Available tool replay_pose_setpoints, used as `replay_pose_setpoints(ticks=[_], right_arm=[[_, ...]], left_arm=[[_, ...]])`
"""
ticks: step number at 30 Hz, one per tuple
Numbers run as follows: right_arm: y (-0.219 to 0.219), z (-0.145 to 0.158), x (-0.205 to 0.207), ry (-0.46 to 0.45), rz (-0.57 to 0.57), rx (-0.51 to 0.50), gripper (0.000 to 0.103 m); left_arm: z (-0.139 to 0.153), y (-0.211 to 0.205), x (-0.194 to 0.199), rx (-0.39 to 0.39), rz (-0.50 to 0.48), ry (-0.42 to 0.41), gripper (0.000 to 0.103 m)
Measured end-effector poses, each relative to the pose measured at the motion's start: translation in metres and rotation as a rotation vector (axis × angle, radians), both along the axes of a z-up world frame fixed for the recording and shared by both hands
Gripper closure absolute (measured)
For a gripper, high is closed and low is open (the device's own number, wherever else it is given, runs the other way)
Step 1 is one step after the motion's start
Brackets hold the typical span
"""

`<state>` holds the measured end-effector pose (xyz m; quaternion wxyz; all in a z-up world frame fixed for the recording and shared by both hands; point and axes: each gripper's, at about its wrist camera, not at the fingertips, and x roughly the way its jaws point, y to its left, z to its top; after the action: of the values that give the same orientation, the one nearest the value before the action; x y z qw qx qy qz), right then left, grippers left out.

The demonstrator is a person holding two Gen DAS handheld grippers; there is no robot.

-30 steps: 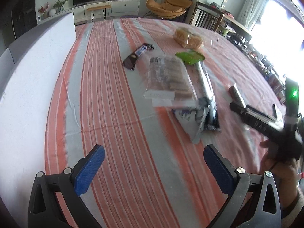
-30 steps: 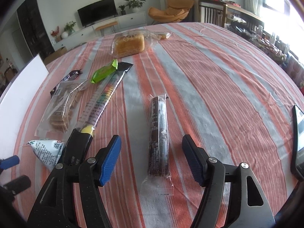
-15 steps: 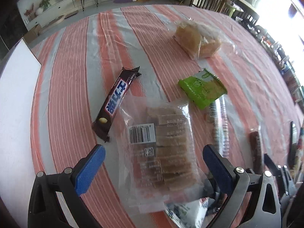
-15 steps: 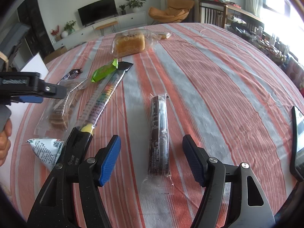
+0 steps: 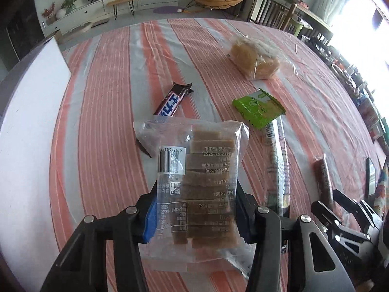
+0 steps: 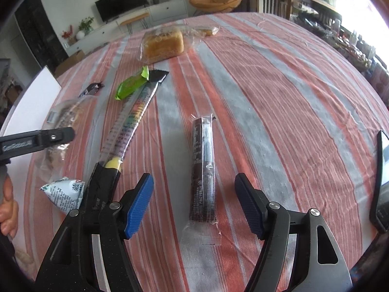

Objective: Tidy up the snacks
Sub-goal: 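Carry the biscuit bag and sausage stick into the box and open both tools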

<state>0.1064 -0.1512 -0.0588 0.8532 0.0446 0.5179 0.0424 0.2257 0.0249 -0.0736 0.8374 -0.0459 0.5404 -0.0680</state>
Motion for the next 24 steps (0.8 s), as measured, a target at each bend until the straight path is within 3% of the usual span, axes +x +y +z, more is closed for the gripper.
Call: replay_pose_setpoints(ticks=[2,4,7,15,18,24], right_arm=[[0.003,0.001,0.007,0.039,0.023,-0.044,0.037],[0.004,0.002,0.011,0.047,0.031,-0.093,0.083],[-0.012,0.003,0.008,0.067,-0.006,0.025,0.084],[-0.066,0.013,-0.029,0.033,-0.09,0.589,0.084],[-0.071,0.023,-0.038,0.026,-0.092,0.686,0.084],[-0.039,0.063,-0.044,-0.002,-0.003,0.773,0.084]], left_arm=[[0.013,0.009,-0.013,-0.038,0.015,-0.018,0.052],[0.028,0.013,-0.03,-0.07,0.018,-0.046,0.052],[0.053,0.021,-0.053,-0.111,0.016,-0.105,0.052],[0.107,0.054,-0.111,-0.204,0.019,-0.227,0.052],[0.124,0.071,-0.128,-0.229,0.036,-0.263,0.052],[0.152,0.117,-0.155,-0.249,0.096,-0.315,0.052]])
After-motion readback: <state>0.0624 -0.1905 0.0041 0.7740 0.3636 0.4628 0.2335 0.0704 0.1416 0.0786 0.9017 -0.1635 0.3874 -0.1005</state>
